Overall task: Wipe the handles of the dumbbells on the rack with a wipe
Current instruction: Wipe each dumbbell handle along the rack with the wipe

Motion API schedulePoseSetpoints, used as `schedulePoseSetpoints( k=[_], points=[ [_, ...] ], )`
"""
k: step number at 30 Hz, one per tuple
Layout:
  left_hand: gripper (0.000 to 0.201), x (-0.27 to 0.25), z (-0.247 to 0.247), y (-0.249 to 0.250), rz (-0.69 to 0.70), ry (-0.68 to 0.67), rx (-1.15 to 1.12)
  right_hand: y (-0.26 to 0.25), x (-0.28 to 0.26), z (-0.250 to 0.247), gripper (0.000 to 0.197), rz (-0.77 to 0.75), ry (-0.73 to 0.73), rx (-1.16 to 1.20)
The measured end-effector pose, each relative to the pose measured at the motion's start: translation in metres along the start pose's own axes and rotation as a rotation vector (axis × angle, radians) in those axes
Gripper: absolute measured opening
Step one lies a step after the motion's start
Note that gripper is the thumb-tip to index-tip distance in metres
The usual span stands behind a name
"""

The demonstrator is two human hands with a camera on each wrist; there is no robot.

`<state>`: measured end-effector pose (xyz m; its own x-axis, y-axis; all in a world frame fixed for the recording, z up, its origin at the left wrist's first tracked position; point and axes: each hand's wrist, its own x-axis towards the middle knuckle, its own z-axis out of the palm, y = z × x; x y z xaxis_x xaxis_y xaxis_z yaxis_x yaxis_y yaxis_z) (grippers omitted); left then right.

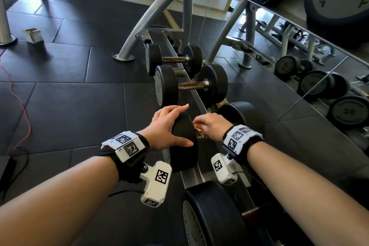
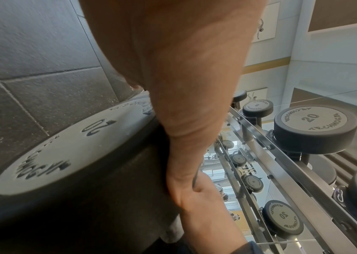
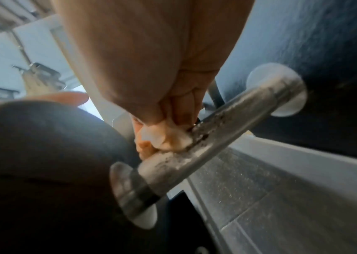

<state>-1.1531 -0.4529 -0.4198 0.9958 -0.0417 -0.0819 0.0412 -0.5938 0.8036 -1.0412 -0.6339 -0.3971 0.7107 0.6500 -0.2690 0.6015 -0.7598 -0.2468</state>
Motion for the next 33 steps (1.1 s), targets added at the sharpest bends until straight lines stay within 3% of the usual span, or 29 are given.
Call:
schedulePoseSetpoints(
  k=[3,7,9,15,18,23,25,30,33],
  points=[
    [0.108,0.0,0.0,0.001,-0.004,-0.012,0.002,0.006,-0.005,-0.006,0.021,0.015,-0.018,0.123],
    [0.108,0.001,0.0,0.0,-0.008,-0.012,-0.015,0.018,-0.011,-0.014,0.017,0.132,-0.018,-0.221],
    [0.108,0.001,0.0,-0.001,-0.007,-0.011,-0.017,0.014,-0.01,-0.01,0.019,0.155,-0.021,-0.271],
    [0.109,0.001,0.0,-0.002,-0.003,-0.012,-0.003,-0.004,-0.009,-0.002,0.025,-0.005,-0.011,0.012],
    [0.109,0.001,0.0,-0.002,0.0,-0.017,-0.007,0.004,-0.018,-0.008,0.026,-0.006,-0.038,0.085],
    [0.11,0.001,0.0,-0.002,0.007,-0.003,-0.007,0.018,-0.023,-0.016,0.026,0.164,0.007,-0.241],
    [0.11,0.001,0.001,-0.002,0.013,0.003,-0.008,0.012,-0.02,-0.013,0.024,0.19,0.014,-0.259],
    [0.11,0.001,0.001,-0.003,0.023,0.011,-0.003,-0.014,-0.012,-0.001,0.021,0.001,-0.053,0.057],
    [0.112,0.001,0.001,-0.003,0.022,0.006,0.007,-0.005,-0.022,-0.003,0.022,-0.033,-0.064,0.033]
  ],
)
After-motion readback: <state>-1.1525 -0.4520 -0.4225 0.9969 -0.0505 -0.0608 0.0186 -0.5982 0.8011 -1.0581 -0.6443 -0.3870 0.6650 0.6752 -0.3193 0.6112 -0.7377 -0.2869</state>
